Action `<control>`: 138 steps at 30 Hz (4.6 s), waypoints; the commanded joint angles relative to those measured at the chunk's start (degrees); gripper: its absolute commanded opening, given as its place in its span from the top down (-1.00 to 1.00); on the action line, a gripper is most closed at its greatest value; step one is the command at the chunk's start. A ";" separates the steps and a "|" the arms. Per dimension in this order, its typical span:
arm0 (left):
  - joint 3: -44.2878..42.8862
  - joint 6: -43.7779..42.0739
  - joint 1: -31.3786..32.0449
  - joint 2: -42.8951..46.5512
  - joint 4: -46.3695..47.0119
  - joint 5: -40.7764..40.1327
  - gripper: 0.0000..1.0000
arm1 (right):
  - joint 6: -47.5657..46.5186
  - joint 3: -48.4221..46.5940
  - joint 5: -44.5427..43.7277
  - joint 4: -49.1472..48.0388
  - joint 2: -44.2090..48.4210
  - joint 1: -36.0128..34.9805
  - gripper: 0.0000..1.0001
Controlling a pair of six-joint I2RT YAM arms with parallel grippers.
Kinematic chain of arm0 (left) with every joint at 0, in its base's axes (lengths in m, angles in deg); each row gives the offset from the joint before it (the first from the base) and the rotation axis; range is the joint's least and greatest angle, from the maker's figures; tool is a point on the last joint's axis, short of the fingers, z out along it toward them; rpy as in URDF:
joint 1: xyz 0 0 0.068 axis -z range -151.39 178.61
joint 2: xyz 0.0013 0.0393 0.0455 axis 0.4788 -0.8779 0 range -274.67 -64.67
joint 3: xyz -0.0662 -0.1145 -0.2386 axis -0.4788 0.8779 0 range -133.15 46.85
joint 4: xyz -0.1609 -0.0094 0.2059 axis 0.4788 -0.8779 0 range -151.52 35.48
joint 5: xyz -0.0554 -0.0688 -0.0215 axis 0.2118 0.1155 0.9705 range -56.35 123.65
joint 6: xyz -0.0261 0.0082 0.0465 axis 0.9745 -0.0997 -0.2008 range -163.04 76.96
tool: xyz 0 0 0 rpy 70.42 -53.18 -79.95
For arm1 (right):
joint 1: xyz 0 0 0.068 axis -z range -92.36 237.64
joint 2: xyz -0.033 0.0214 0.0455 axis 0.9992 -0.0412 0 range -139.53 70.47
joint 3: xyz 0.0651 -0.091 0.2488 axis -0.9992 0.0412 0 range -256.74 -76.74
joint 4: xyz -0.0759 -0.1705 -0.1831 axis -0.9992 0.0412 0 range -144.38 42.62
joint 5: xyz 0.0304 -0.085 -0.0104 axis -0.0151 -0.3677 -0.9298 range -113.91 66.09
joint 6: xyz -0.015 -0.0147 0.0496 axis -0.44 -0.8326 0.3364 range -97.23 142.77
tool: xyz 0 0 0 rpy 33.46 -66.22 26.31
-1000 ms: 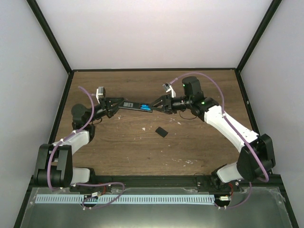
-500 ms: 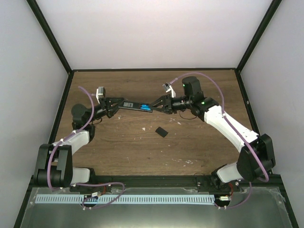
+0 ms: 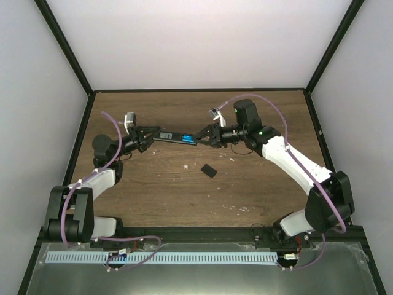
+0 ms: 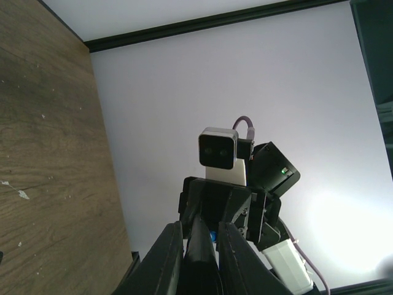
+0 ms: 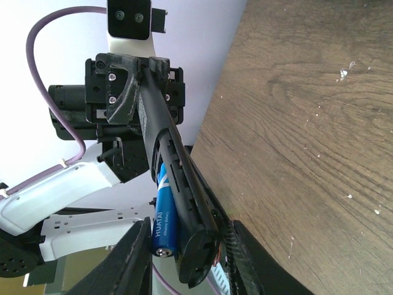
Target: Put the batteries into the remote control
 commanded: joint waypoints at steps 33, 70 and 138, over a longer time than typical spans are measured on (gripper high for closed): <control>-1.86 -4.60 0.16 1.89 -3.66 0.28 1.00 | -0.45 -5.27 1.46 -0.84 -4.94 -2.21 0.64; -2.51 -5.57 0.19 2.08 -3.54 0.66 1.00 | -3.54 -8.32 -1.84 2.12 -5.13 -2.87 0.35; -4.15 -6.62 0.10 2.09 -4.46 0.32 1.00 | -5.37 -4.86 0.20 5.68 -3.90 0.06 0.65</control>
